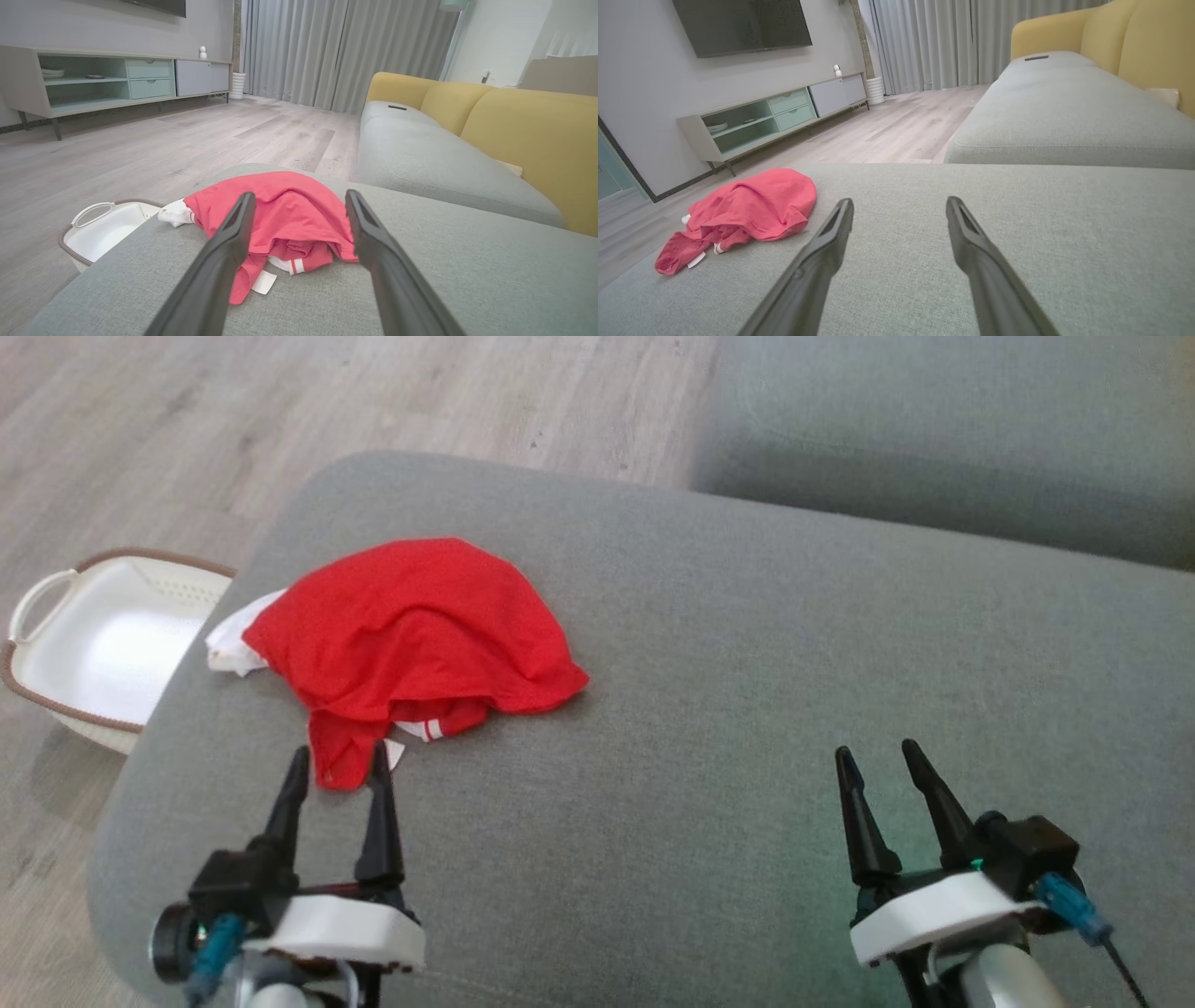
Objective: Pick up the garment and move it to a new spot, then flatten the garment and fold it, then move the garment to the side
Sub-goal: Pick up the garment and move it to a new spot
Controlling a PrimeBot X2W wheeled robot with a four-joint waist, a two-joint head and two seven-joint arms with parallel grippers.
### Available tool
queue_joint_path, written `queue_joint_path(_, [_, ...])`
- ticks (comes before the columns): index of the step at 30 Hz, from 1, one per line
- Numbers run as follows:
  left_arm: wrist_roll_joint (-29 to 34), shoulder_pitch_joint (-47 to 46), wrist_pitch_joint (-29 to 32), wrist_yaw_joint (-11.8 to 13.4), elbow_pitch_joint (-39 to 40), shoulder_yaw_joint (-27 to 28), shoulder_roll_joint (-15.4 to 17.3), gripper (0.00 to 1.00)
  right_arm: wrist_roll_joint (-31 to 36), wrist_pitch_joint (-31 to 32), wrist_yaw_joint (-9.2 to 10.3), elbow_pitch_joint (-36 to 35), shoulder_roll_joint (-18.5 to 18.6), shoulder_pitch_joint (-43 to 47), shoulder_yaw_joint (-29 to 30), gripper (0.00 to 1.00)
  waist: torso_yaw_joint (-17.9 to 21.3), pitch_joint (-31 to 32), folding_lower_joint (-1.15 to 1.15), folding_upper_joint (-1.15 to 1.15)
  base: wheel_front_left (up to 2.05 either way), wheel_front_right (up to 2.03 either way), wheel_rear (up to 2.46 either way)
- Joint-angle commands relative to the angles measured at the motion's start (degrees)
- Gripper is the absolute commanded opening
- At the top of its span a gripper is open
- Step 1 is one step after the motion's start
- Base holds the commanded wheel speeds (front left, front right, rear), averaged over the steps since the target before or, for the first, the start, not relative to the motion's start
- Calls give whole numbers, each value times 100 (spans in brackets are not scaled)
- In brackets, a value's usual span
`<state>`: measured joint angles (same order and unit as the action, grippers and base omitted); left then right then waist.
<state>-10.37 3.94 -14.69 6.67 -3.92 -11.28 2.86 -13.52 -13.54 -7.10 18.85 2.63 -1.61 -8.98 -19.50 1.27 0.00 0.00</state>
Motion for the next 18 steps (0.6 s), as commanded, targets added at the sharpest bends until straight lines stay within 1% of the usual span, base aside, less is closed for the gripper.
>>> queue_joint_path(1, [-93,-326,-31,37,203,249,1,100,62,26,-39,-225,25,-270,-142,100,92,-158,0,0,0,0,0])
queue_joint_path(6, [-10,-689,-31,-45,166,441,1,100,273,179,-39,-519,25,-536,-86,100,209,-630,0,0,0,0,0])
queue_joint_path(10, [114,-1147,-31,-163,-65,784,91,100,434,323,-39,-827,25,-690,97,100,311,-1057,0,0,0,0,0])
queue_joint_path(13, [208,-1605,-31,-364,-506,896,320,100,565,439,-39,-1070,25,-752,256,100,381,-1351,0,0,0,0,0])
queue_joint_path(16, [246,-2158,-7,-615,-1217,899,612,100,695,566,-39,-1306,25,-791,404,100,452,-1610,0,0,0,0,0])
queue_joint_path(18, [212,-2564,141,-825,-1736,869,785,100,776,649,-39,-1449,25,-818,482,100,502,-1770,0,0,0,0,0])
